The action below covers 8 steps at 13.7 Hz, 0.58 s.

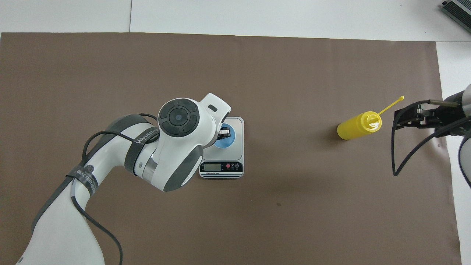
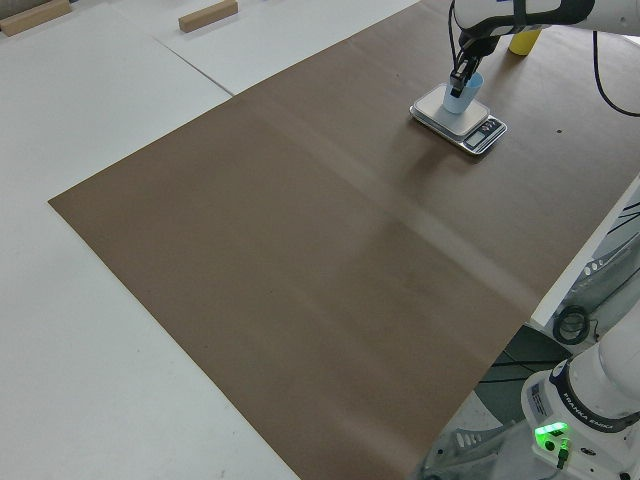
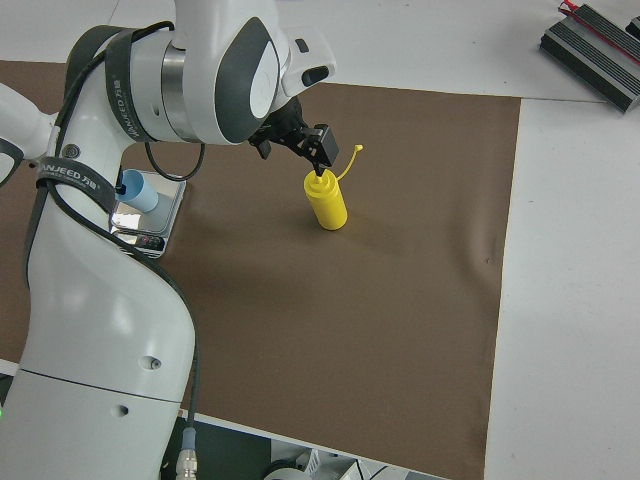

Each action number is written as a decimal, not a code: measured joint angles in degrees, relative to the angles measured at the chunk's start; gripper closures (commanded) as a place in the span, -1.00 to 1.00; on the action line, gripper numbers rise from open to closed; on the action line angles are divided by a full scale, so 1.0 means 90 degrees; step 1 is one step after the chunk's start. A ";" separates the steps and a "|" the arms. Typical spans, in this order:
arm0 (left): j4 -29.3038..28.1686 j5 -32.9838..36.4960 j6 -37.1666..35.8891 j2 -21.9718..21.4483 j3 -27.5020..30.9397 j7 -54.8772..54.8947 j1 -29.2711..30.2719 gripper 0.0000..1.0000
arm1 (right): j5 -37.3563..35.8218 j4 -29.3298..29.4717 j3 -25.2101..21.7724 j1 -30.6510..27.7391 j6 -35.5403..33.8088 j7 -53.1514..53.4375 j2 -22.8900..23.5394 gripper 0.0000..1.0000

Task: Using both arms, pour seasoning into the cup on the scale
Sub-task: 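Lift the blue cup with the left gripper and carry it over the scale, then set the cup on the scale and open the left gripper while the right gripper opens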

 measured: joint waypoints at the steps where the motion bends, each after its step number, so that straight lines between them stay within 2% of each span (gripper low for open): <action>1: 0.0008 0.0000 0.0000 -0.0002 0.0007 -0.0006 0.0001 -1.00 | 0.0114 -0.0002 -0.0001 -0.0049 0.0001 0.0150 0.0000 -1.00; 4: 0.0105 0.0035 -0.0189 -0.0168 0.0159 0.0004 0.0113 -1.00 | 0.0259 -0.0014 -0.0002 -0.0127 0.0073 0.0800 0.0000 -1.00; 8: 0.0170 0.0072 -0.0833 -0.0747 0.0223 0.1008 0.1165 -1.00 | 0.0770 -0.0075 -0.0008 -0.0609 0.0323 0.1482 0.0121 -1.00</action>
